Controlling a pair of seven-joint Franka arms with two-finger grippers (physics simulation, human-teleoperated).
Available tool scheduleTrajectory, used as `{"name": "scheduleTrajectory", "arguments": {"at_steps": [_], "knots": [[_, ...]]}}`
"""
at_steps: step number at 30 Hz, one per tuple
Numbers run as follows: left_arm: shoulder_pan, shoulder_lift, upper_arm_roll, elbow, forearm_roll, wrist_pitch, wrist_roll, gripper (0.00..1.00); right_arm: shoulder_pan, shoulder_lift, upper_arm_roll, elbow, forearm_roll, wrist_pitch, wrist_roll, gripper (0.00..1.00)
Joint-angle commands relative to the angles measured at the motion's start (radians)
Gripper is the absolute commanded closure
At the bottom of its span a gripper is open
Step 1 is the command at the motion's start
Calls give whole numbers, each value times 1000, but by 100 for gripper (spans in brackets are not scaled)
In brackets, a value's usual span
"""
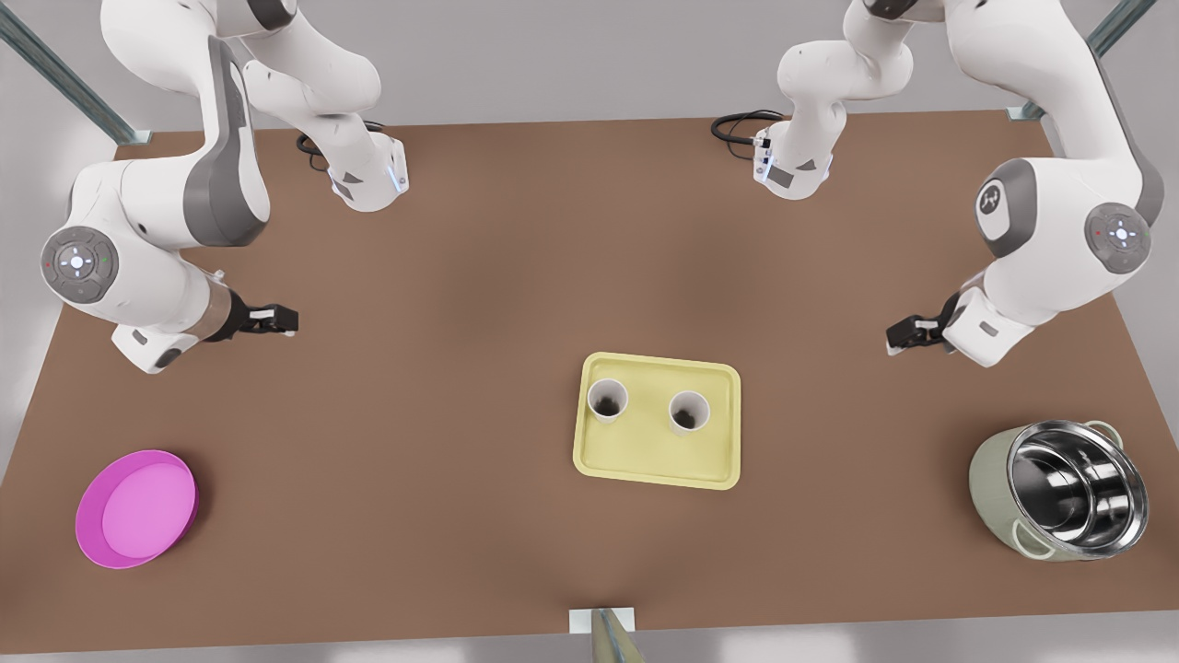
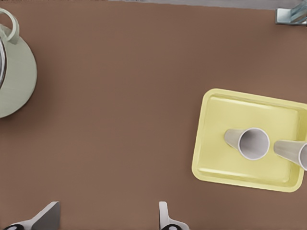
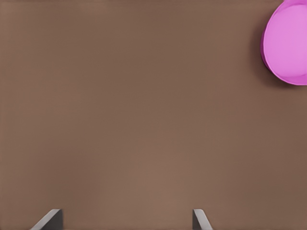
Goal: Use the left arm to pick up the white IKEA cup from the tray and place it on the middle-left position; use the right arm to pick up the white IKEA cup from the tray and place it on the middle-right position
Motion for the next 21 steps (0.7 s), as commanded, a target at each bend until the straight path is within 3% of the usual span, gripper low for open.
{"name": "scheduleTrajectory", "arguments": {"at_steps": [1, 7, 9, 11, 16, 18, 21], "knots": [[-1, 1, -1, -2, 2, 23, -20, 0, 1, -1, 1, 0, 2, 10, 16, 0], [15, 2, 5, 0, -33, 36, -8, 0, 10, 31, 12, 2, -4, 34, 20, 0], [15, 4, 5, -2, -27, 38, -8, 0, 91, 99, 25, 26, -4, 93, 152, 0], [18, 4, 7, -8, -31, 56, 10, 0, 245, 201, 27, 95, -1, 169, 395, 0], [86, 31, 25, -11, -15, 82, 80, 0, 437, 390, 36, 158, 114, 446, 695, 0], [137, 33, 32, -9, -7, 62, 83, 0, 487, 490, 36, 264, 114, 508, 821, 0], [192, 31, 42, 12, -15, 115, 83, 0, 503, 563, 76, 267, 114, 726, 832, 0]]}}
